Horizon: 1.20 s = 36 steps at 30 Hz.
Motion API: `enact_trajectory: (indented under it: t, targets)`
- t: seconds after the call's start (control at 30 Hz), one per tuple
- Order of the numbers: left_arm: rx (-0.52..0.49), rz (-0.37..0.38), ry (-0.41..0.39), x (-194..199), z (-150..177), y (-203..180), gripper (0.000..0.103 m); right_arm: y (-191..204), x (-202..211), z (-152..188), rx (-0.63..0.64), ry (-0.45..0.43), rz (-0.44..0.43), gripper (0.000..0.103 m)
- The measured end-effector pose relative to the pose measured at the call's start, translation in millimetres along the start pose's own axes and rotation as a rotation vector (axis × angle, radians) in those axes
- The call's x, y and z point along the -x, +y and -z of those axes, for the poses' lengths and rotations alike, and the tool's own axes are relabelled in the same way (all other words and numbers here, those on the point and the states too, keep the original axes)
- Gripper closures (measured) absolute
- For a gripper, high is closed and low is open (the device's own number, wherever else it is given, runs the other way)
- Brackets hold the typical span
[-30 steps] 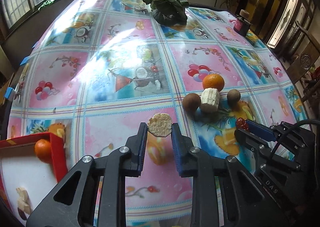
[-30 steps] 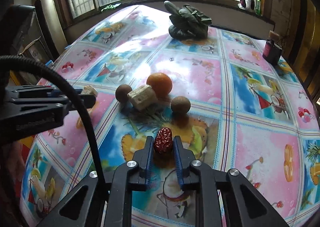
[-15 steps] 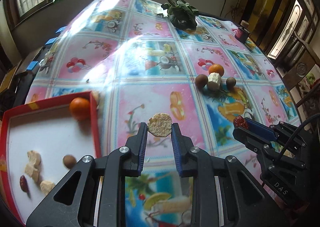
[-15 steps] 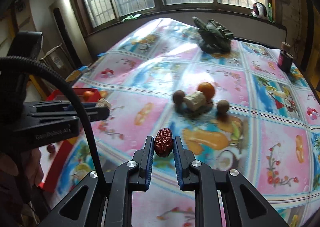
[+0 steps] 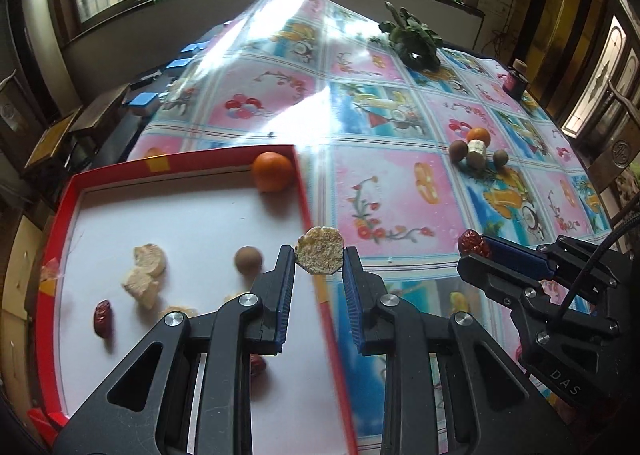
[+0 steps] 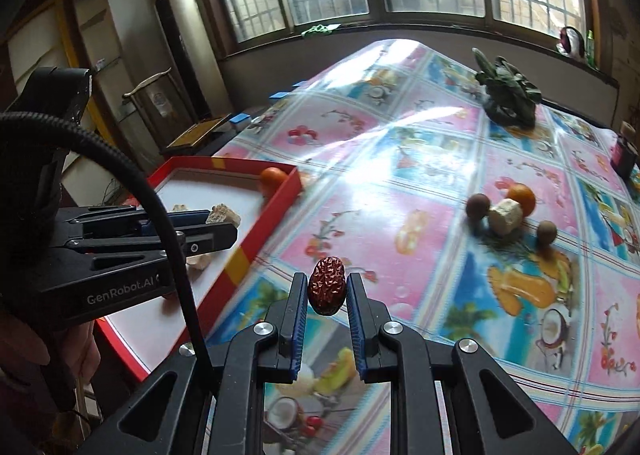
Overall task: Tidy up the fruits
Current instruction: 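Carry the bread piece and red date into the red tray and release both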
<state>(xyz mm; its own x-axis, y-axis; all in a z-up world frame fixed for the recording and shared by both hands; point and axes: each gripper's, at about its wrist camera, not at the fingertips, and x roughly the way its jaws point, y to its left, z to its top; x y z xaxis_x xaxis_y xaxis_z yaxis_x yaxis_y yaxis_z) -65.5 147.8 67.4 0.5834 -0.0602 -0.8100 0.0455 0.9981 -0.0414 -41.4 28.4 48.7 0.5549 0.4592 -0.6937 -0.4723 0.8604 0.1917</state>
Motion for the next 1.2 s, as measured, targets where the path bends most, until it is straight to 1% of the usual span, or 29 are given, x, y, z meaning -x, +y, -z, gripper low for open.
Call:
enact_trajectory:
  t: [0.4,0.7,0.97,1.07,1.2]
  targets:
    - [0.069,-0.038,-0.018,15,16,50,0.080,46,-17,-9,0.079,0.023,-0.044,0.084]
    - [0.144,-0.074,-0.022,20,22,93,0.080,77,-36,-16,0.137,0.049,-0.072,0.084]
    - [0.227,-0.096,-0.017,9,14,128,0.080,93,-62,-27,0.160,0.080,-0.110,0.084]
    - [0.233,-0.106,-0.009,0,7,133,0.080,100,-71,-33,0.180,0.084,-0.130,0.084]
    - [0.239,-0.112,0.023,-17,2,137,0.080,108,-85,-43,0.206,0.086,-0.161,0.084]
